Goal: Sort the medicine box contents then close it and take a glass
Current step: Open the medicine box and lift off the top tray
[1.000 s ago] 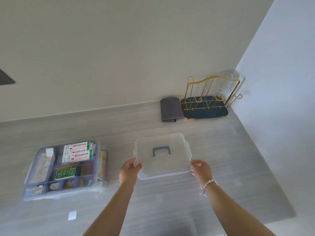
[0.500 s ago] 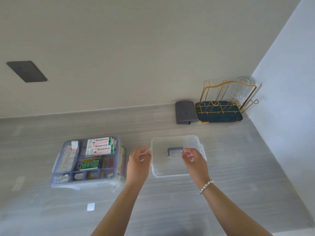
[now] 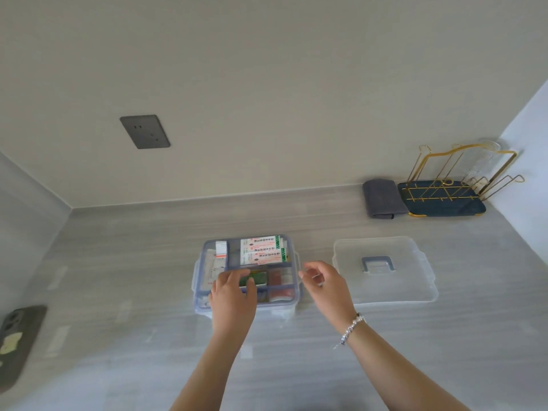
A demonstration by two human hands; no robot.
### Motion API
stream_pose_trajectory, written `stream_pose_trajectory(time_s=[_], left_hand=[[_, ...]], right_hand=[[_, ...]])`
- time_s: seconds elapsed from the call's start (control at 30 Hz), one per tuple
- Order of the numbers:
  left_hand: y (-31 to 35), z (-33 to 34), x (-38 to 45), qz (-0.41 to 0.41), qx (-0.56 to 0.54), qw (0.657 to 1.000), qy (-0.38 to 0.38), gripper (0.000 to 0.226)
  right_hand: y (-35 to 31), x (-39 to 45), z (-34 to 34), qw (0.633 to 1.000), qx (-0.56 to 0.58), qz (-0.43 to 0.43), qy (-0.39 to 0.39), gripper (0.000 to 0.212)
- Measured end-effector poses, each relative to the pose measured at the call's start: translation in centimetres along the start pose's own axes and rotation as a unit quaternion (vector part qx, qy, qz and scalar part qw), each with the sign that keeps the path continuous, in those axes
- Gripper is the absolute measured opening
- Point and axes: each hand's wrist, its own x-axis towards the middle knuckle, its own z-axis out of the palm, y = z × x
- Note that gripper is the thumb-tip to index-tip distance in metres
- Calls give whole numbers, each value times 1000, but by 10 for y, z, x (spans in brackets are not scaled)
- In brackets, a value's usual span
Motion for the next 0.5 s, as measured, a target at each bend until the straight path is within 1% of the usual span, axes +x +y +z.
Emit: stream_pose_trajectory(time_s=[0.1, 0.17, 0.23, 0.3, 0.4, 0.5], left_hand=[[-19, -13, 10, 7, 31, 999, 12, 31], [-30, -20, 16, 4, 51, 999, 10, 40], [-40, -25, 23, -13, 63, 998, -15, 50], [-46, -30, 30, -34, 36, 998, -44, 57], [-53, -35, 41, -42, 4, 998, -50, 54], [-58, -40, 50, -54, -16, 998, -42, 48]], right_hand=[[-7, -4, 21, 999, -33, 17, 14, 31], [-10, -6, 30, 997, -56, 34, 32, 36], [-11, -7, 37, 995, -77, 42, 48, 39], [-14, -7, 41, 992, -95, 51, 58, 41], [-17, -3, 43, 990, -96, 82, 67, 44], [-19, 0, 46, 988, -87, 103, 78, 42]])
